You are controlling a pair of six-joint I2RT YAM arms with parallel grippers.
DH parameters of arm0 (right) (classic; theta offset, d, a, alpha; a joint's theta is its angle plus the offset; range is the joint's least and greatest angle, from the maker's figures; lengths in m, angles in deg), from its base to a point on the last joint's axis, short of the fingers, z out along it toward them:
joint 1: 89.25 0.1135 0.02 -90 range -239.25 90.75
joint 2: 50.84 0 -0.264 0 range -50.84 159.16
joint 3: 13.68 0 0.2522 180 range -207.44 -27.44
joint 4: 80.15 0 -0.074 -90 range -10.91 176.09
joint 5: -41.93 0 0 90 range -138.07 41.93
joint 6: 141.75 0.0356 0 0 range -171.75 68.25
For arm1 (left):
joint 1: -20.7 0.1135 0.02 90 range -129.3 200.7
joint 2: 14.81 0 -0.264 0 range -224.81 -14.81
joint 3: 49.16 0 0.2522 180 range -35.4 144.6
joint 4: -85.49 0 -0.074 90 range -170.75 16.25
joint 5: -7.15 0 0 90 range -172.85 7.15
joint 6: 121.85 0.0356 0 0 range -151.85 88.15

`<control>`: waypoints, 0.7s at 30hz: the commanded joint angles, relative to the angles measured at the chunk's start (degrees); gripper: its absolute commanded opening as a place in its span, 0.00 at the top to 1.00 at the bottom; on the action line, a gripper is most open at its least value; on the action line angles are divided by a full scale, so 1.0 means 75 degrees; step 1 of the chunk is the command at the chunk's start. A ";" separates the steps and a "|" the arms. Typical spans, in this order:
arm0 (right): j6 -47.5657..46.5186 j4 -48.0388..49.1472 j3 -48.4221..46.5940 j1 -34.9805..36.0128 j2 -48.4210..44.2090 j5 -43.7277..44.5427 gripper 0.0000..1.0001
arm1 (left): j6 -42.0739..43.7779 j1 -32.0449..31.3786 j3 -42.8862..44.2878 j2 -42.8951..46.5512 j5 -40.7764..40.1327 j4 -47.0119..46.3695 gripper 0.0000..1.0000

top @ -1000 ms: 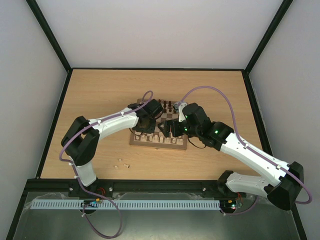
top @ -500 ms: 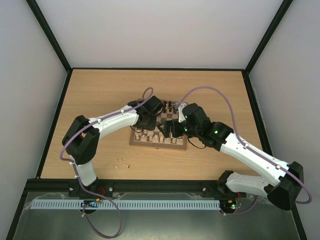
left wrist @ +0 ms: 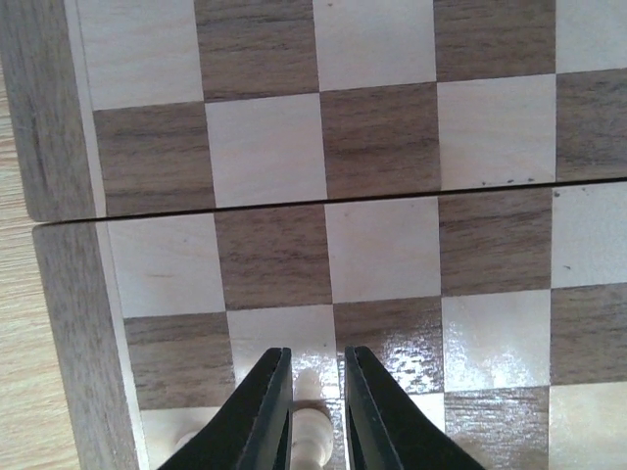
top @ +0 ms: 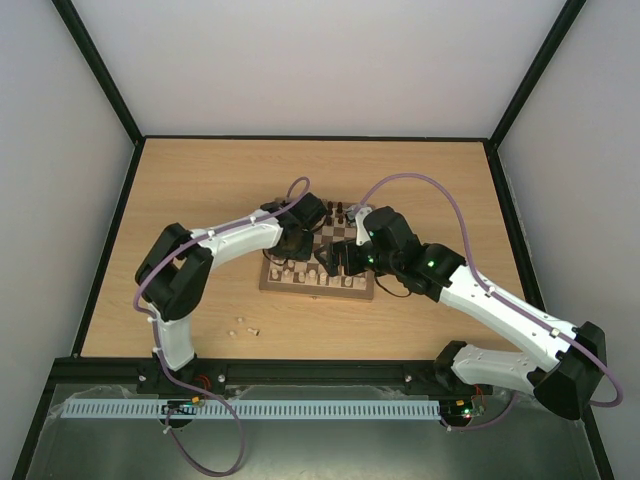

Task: Set up the chess pieces on the board
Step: Adjust the chess piece on the chessboard.

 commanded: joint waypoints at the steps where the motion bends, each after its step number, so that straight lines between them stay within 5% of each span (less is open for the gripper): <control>1: -0.0031 0.0084 0.0077 0.0038 0.0034 -0.0109 0.02 | 0.0087 0.0057 -0.0052 -0.0193 0.0132 -0.0094 0.82; 21: -0.0023 0.0141 0.0103 0.0040 0.0082 -0.0195 0.02 | 0.0020 0.0057 -0.0445 -0.0017 0.0181 -0.0110 0.83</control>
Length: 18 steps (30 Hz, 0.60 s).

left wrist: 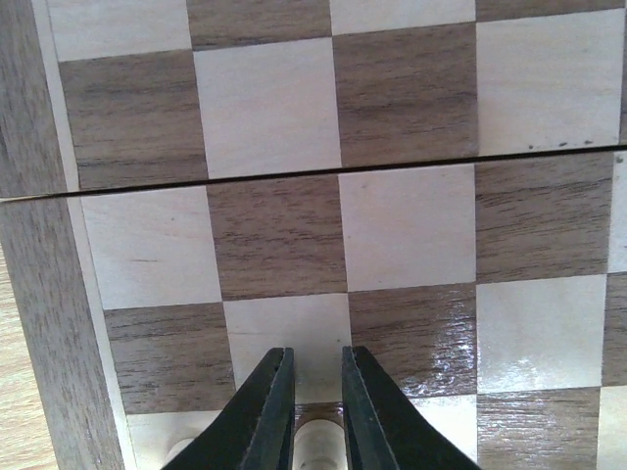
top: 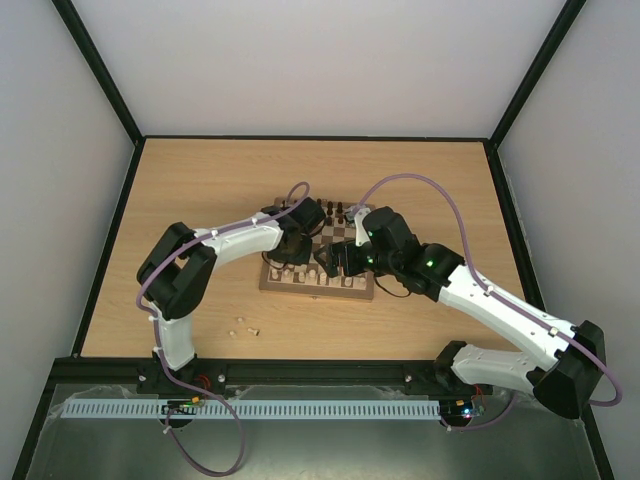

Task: Set up the chess pieces on the board
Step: Adjust the chess piece on the chessboard.

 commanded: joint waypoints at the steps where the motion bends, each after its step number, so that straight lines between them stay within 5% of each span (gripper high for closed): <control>1: -0.0025 0.0139 0.0081 0.0036 0.0047 -0.0074 0.02 | -0.0006 0.0045 -0.0166 0.0125 0.0043 0.0058 0.83; 18: -0.0025 0.0148 0.0086 0.0042 0.0102 -0.0107 0.02 | -0.0023 0.0034 -0.0226 0.0240 -0.0010 0.0126 0.83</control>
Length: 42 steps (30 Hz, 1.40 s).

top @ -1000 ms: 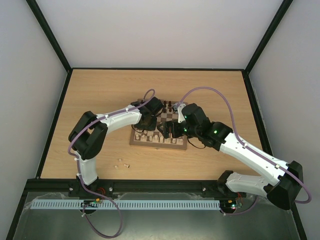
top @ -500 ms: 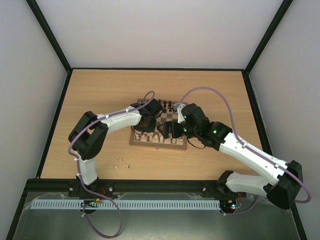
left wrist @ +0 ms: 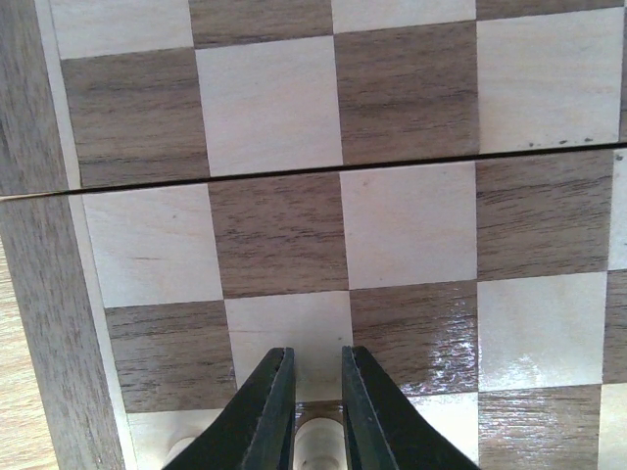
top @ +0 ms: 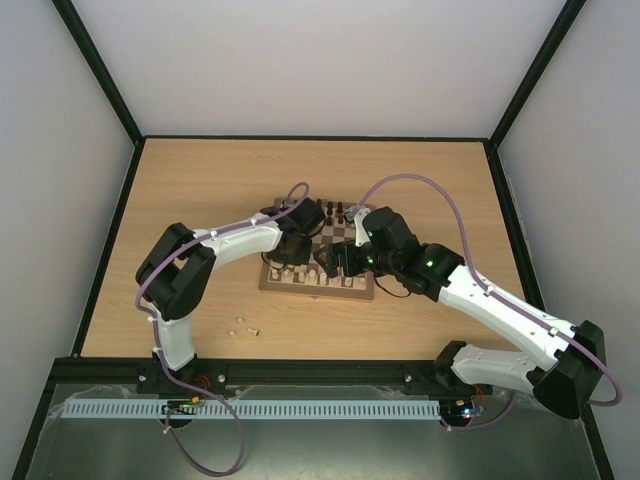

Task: Set up the chess pieces on the board
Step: Adjust the chess piece on the chessboard.

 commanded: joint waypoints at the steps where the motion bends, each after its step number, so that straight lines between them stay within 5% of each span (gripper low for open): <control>1: -0.0027 0.0143 0.0069 0.0036 0.0094 -0.0088 0.02 | -0.0025 0.0033 -0.0156 0.0190 -0.0010 0.0205 0.83; 33: -0.0014 0.0178 0.0074 0.0035 0.0237 -0.0198 0.01 | -0.0005 0.0033 -0.0156 0.0429 -0.0103 0.0318 0.83; 42: -0.0048 0.0195 0.0097 0.0037 0.0173 -0.0250 0.01 | 0.0285 0.0111 0.0652 0.0268 -0.0371 0.0402 0.72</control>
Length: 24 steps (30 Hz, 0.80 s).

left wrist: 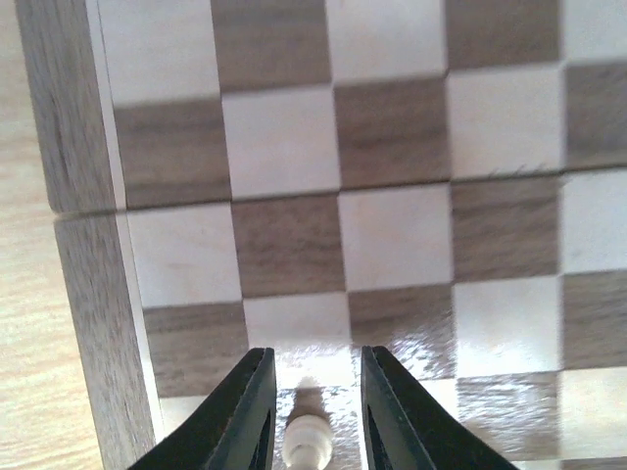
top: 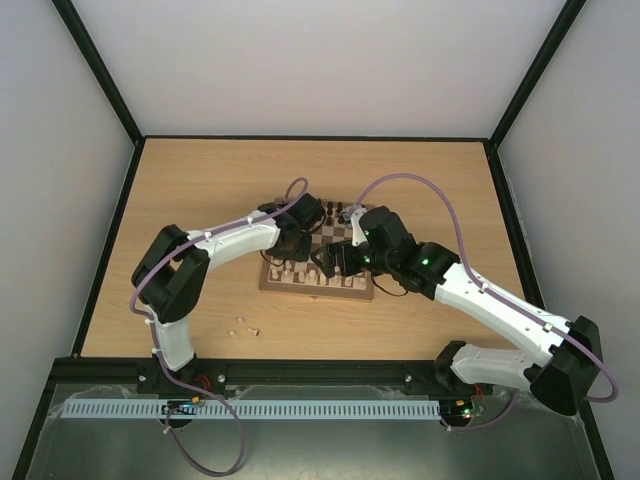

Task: Set up the chess pieces on the board
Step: Adjust the chess piece on the chessboard, then pick up the chess piece at the center of the board.

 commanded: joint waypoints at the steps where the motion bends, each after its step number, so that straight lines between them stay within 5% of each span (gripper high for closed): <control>1: -0.0049 0.0043 0.0095 0.0045 -0.0039 -0.0097 0.01 | 0.0263 0.0097 0.0690 0.0067 -0.0279 0.0191 0.72; 10: -0.0043 0.0067 0.0114 0.0041 -0.0058 -0.0169 0.01 | 0.0045 0.0121 0.1261 0.1042 -0.0828 0.0869 0.55; 24: -0.0043 0.0123 0.0171 0.0036 -0.0281 -0.0333 0.01 | -0.1835 -0.0046 -0.2525 0.5282 -0.0302 0.1511 0.18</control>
